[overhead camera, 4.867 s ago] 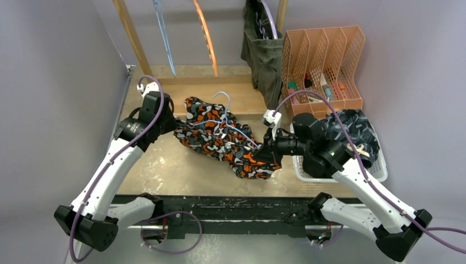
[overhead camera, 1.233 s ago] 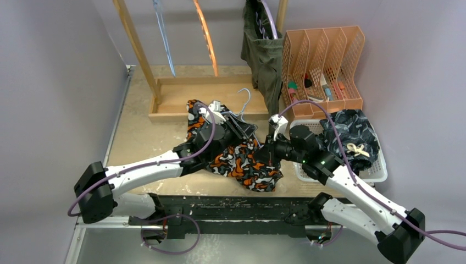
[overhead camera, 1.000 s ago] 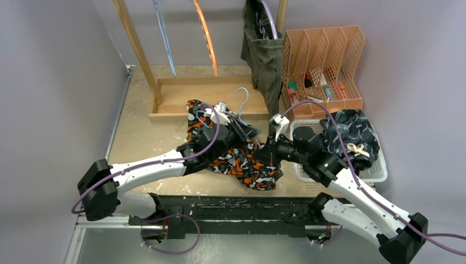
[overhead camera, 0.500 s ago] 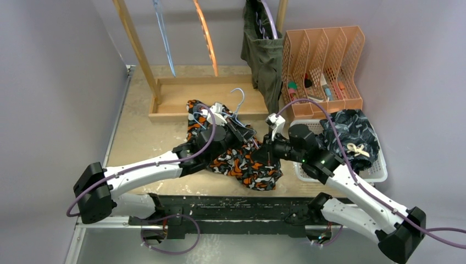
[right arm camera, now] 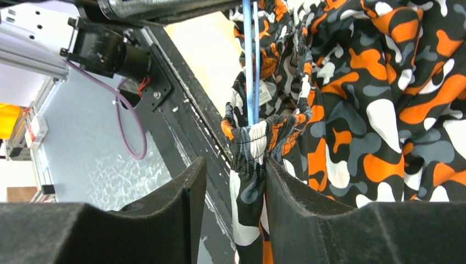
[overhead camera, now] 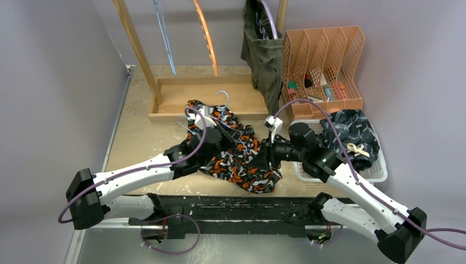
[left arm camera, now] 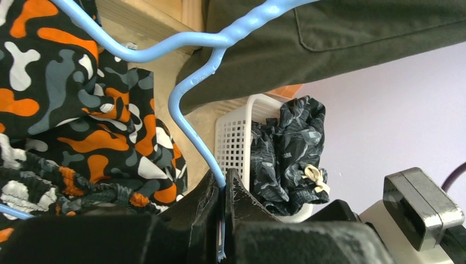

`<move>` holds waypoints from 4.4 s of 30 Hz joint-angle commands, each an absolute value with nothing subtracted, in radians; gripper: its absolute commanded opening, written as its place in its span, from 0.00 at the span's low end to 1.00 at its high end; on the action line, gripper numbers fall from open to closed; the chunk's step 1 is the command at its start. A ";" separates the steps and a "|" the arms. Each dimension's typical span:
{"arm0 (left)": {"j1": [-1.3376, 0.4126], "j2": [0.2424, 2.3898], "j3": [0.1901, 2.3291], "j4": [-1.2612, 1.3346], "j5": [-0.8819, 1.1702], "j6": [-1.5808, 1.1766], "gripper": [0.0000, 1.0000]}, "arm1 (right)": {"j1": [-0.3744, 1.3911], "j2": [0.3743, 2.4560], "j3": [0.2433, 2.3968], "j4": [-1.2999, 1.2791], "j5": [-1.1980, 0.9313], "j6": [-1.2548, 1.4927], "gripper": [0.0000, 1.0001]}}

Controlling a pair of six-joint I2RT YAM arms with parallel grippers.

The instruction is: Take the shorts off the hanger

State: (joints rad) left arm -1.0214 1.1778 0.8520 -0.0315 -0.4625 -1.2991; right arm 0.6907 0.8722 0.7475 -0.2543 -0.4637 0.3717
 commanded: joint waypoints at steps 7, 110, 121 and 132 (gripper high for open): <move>-1.016 1.149 0.859 -0.038 -0.514 -1.309 0.00 | 0.687 0.853 0.802 -0.322 -0.423 0.354 0.12; -1.012 0.625 0.958 -0.707 -0.950 -1.224 0.00 | 0.690 0.960 1.017 -0.195 -0.198 0.363 0.00; -1.012 0.657 0.867 -0.517 -0.814 -1.216 0.00 | 0.690 0.970 0.896 -0.392 -0.095 0.503 0.14; -1.012 0.762 0.801 -0.297 -0.676 -1.215 0.00 | 0.690 0.698 0.925 -0.352 -0.036 0.535 0.64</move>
State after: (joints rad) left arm -1.0138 0.7326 0.8192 -0.4557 -0.7341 -1.2343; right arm 0.6888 0.8417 0.8669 -0.4637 -0.0460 0.5201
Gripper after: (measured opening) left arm 0.025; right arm 0.602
